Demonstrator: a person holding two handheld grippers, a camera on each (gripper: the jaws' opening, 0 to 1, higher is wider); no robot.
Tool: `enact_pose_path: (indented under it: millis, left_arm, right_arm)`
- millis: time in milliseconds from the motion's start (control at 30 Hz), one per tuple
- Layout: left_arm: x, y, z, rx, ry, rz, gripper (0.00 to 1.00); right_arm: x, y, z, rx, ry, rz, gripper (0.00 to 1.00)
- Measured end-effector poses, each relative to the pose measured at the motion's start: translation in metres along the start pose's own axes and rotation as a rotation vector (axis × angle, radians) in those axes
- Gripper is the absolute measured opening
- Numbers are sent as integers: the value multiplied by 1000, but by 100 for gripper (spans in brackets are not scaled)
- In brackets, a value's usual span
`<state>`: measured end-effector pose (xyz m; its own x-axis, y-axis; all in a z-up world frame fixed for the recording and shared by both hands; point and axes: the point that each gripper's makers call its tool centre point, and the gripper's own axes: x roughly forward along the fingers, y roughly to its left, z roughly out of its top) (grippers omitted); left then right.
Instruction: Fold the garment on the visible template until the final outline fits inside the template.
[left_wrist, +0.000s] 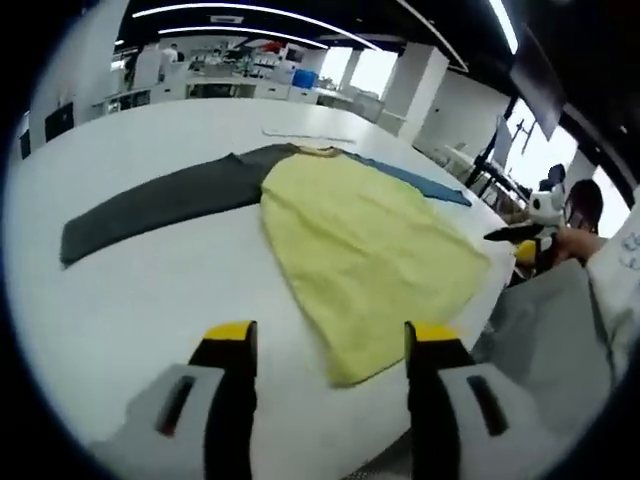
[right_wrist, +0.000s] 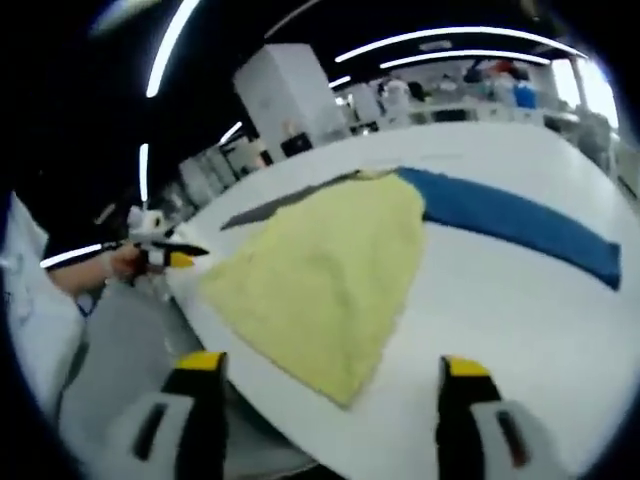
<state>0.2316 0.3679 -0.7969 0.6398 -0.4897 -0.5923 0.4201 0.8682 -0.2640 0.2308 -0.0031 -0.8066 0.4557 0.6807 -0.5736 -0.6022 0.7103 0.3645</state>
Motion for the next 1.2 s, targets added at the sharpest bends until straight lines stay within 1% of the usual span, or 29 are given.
enact_pose_path:
  millis: [33,67,100,167,200,267,300,333,367,400,467,533,567,633,667,700,733,800,833,867,933,967,1000,1033,1067,1100,1133,1167,1200]
  left_arm:
    - [0,0,2,7,-8,3,64]
    - [-1,-4,5,12,-19,11,70]
    - [-1,-4,6,15,-23,13,76]
    - [-1,-3,8,16,-30,23,87]
    - [-2,0,10,27,-47,42,91]
    - [-3,1,11,11,-59,39,98]
    - [-3,0,10,-20,-59,34,99]
    - [-4,-1,10,-29,-59,31,99]
    - [-5,-3,10,-23,-66,29,99]
    - [-5,-1,10,-22,-68,27,99]
    - [-7,-2,9,-11,-64,27,99]
    - [-8,-4,11,-7,-71,35,99]
    - [-8,-4,12,-11,-74,36,99]
    - [-9,-5,14,-24,-81,49,99]
    - [-9,-9,16,-19,-84,53,99]
    - [-9,-9,17,-19,-89,57,99]
    - [-10,-4,19,-24,-97,59,99]
    - [-9,-4,19,-25,-102,60,97]
    - [-9,-4,20,-22,-104,63,96]
    - [-9,-2,19,-20,-106,66,95]
    - [-9,1,18,-20,-107,82,93]
    - [-9,2,17,-30,-111,100,92]
    - [-9,0,18,-31,-112,104,92]
    - [-9,-4,19,-41,-118,99,94]
    - [-8,-8,19,-62,-124,96,94]
    - [-8,-10,18,-55,-122,103,93]
    - [-9,-9,18,-46,-121,110,91]
    - [-9,-8,18,-44,-122,116,91]
    - [-10,-3,17,-53,-125,117,91]
  right_arm:
    - [-1,-4,4,-24,-15,-28,98]
    - [-1,-6,6,-30,-19,-36,99]
    - [-4,-8,6,-38,-6,-47,99]
    - [-6,-15,10,-51,-17,-63,99]
    - [-7,-19,12,-53,-26,-71,99]
    - [-10,-23,14,-40,-26,-79,99]
    - [-11,-25,14,-32,-24,-86,99]
    - [-13,-29,15,-33,-26,-92,99]
    - [-14,-31,16,-34,-26,-97,99]
    - [-16,-38,18,-36,-24,-113,99]
    - [-18,-47,20,-38,-19,-121,99]
    - [-22,-60,24,-54,-11,-141,99]
    - [-25,-65,28,-69,-11,-153,99]
    - [-30,-74,34,-66,-11,-161,99]
    - [-32,-78,39,-69,-24,-166,99]
    - [-35,-87,44,-66,-32,-174,99]
    - [-36,-91,47,-63,-33,-178,99]
    - [-40,-96,53,-62,-39,-193,99]
    - [-44,-106,59,-64,-43,-217,99]
    - [-46,-109,60,-63,-44,-225,97]
    - [-51,-122,68,-57,-62,-254,91]
    - [-53,-127,72,-48,-70,-267,91]
    - [-57,-139,75,-20,-79,-313,94]
    - [-58,-142,76,-14,-80,-325,98]
    - [-61,-150,78,-21,-83,-331,96]
    - [-63,-155,79,-18,-81,-345,91]
    - [-69,-170,76,-4,-68,-396,86]
    - [-72,-180,74,22,-66,-422,84]
    - [-74,-191,76,43,-90,-439,84]
